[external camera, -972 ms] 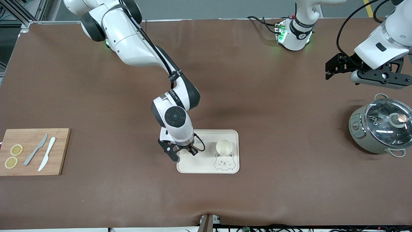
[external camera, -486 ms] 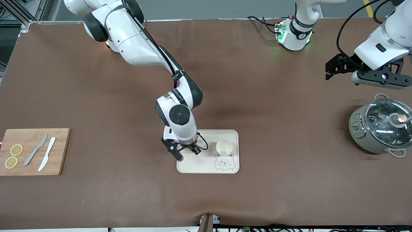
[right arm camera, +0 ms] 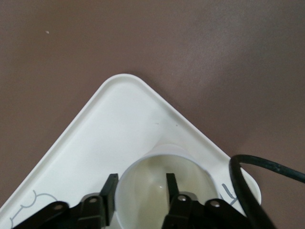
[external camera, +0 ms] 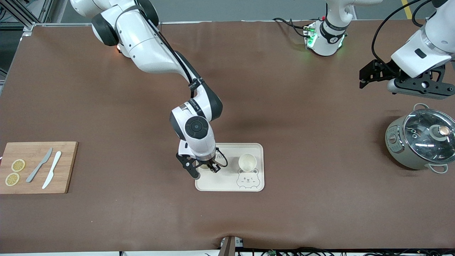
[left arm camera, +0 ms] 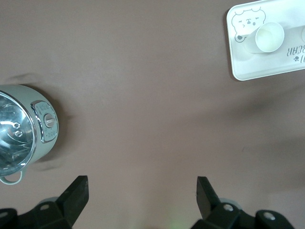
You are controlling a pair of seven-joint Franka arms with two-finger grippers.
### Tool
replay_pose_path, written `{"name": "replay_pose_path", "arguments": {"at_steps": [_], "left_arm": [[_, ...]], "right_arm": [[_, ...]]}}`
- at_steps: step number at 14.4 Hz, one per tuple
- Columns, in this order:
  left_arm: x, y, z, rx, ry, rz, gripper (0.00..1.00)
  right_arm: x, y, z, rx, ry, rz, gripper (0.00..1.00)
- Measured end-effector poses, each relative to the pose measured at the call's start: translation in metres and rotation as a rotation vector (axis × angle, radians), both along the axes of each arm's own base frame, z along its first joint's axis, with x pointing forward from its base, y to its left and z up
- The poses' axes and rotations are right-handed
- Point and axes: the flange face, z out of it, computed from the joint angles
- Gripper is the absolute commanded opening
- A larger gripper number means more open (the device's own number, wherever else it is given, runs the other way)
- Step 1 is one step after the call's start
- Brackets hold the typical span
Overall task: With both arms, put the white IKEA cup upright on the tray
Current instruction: 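Lower the cup onto the tray and open the right gripper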
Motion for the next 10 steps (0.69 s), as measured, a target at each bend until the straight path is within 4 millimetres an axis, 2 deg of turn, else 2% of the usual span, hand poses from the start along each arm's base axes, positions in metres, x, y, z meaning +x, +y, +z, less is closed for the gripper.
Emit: {"name": "replay_pose_path", "arguments": {"at_steps": [3, 6, 10], "left_arm": [[0.000, 0.000, 0.000, 0.000, 0.000, 0.000, 1.00], [0.000, 0.000, 0.000, 0.000, 0.000, 0.001, 1.00], [0.001, 0.001, -0.002, 0.000, 0.004, 0.003, 1.00]], "right_arm": [[0.002, -0.001, 0.004, -0.003, -0.005, -0.002, 1.00], [0.003, -0.001, 0.017, -0.013, 0.007, -0.005, 1.00], [0.001, -0.001, 0.058, -0.016, 0.020, -0.008, 1.00]]}}
